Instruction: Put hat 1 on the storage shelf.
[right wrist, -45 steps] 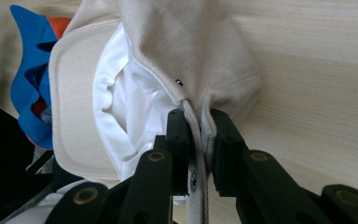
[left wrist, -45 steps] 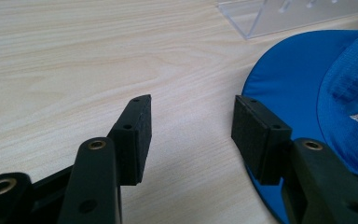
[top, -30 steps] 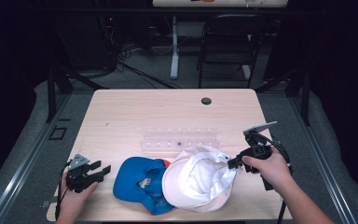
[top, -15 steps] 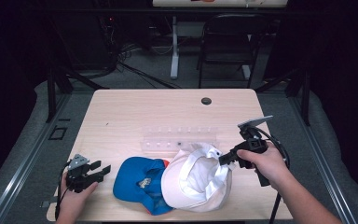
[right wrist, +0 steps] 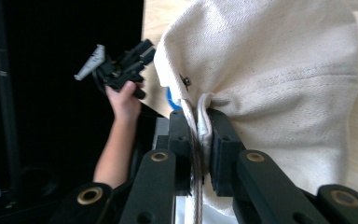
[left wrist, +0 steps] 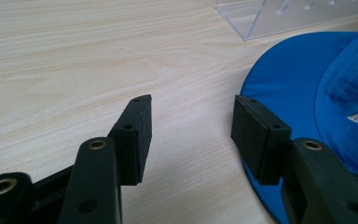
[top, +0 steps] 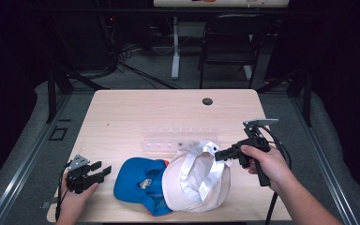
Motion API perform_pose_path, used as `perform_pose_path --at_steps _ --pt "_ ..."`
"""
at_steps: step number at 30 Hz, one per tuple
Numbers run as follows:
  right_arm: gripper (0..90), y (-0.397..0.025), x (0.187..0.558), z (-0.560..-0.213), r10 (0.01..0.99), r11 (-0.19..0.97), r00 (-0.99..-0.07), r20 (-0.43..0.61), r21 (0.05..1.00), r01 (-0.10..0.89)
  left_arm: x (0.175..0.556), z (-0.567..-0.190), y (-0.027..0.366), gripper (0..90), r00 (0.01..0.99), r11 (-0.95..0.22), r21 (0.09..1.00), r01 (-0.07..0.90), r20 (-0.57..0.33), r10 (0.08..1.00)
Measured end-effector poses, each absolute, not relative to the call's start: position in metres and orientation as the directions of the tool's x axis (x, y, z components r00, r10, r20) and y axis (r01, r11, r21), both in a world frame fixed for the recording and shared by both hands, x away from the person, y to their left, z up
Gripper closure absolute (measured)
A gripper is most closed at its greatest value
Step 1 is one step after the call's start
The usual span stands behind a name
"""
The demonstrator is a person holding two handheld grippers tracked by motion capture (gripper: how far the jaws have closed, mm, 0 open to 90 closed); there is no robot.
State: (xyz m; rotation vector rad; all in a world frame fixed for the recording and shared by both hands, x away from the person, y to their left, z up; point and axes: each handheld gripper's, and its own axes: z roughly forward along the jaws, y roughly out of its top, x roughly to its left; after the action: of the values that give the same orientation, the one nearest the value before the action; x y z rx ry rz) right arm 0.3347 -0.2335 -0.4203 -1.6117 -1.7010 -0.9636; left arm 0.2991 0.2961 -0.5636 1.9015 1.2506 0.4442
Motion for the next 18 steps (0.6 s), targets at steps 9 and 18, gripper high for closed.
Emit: perform_pose_path --at_steps 9,18 --pt "81.7 -0.23 0.332 -0.415 0.434 -0.009 -0.06 0.899 0.071 0.997 0.299 -0.563 0.296 48.4 0.452 -0.195 0.773 0.603 -0.13 0.882" --pt "81.7 -0.223 0.328 -0.395 0.362 -0.026 -0.084 0.928 0.1 0.995 0.298 -0.563 0.295 48.8 0.454 -0.198 0.776 0.599 -0.125 0.882"
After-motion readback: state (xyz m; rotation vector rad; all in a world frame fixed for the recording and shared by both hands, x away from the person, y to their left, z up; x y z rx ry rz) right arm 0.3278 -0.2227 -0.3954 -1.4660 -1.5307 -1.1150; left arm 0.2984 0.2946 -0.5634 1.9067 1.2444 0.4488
